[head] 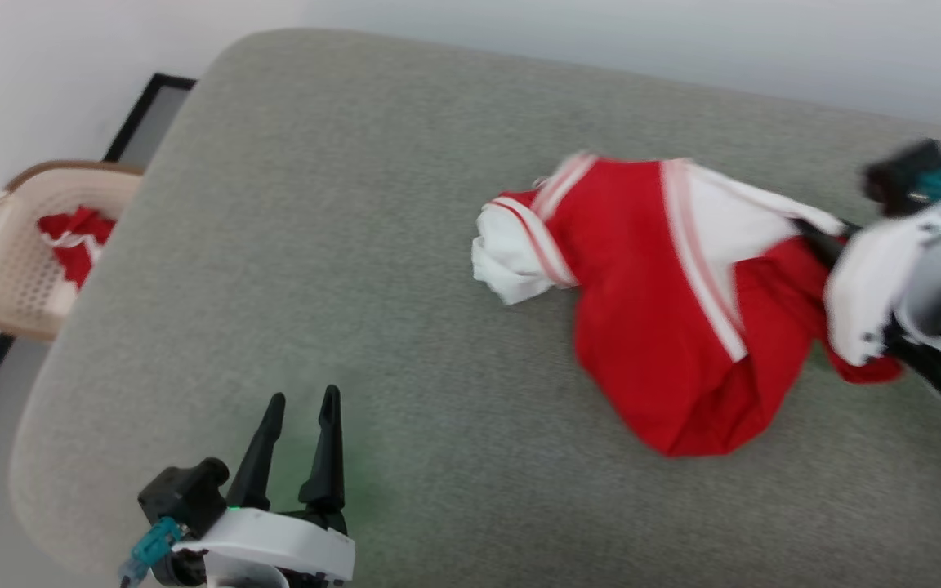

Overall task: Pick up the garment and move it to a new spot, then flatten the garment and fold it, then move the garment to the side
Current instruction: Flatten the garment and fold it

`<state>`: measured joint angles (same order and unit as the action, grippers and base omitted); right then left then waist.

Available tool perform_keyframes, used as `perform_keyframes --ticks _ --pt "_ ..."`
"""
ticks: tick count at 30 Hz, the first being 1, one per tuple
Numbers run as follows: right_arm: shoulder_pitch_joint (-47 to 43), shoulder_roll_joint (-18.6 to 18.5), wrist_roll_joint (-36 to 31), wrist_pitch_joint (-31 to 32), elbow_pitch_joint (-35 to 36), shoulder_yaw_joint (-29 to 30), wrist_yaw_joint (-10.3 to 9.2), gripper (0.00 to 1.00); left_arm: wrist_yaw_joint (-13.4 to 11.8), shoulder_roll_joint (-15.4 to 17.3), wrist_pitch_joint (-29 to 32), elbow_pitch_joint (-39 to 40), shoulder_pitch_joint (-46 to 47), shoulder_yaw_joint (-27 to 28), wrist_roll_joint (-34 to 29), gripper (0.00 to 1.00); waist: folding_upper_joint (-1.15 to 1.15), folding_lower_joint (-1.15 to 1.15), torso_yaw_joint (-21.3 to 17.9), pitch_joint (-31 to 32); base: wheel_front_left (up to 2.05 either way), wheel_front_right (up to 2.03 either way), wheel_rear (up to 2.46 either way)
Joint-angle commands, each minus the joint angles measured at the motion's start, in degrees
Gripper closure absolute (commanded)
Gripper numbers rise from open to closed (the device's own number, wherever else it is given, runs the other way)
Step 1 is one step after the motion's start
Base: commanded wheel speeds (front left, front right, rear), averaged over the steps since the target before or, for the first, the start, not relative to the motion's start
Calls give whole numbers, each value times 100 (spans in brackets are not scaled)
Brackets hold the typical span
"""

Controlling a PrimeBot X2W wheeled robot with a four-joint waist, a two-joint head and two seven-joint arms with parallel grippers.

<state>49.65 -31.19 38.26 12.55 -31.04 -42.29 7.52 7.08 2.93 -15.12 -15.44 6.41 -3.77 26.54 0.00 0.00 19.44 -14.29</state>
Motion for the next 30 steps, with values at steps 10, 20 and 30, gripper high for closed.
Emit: perform_keyframes --ticks 10,20,30 --pt "-1230 -45 -744 -218 -267 2715 -6 100 43 2 -1 77 192 24 -300 0 0 0 -648 -193 0 0 0" --pt "-1718 575 -1856 -152 -278 4698 -6 100 46 0 -1 84 321 -117 -440 0 0 0 -678 -307 0 0 0" --pt "-1955 1290 -2334 -379 288 5271 -6 0 47 560 -1 109 947 -634 -418 0 0 0 -1042 -285 0 0 0"
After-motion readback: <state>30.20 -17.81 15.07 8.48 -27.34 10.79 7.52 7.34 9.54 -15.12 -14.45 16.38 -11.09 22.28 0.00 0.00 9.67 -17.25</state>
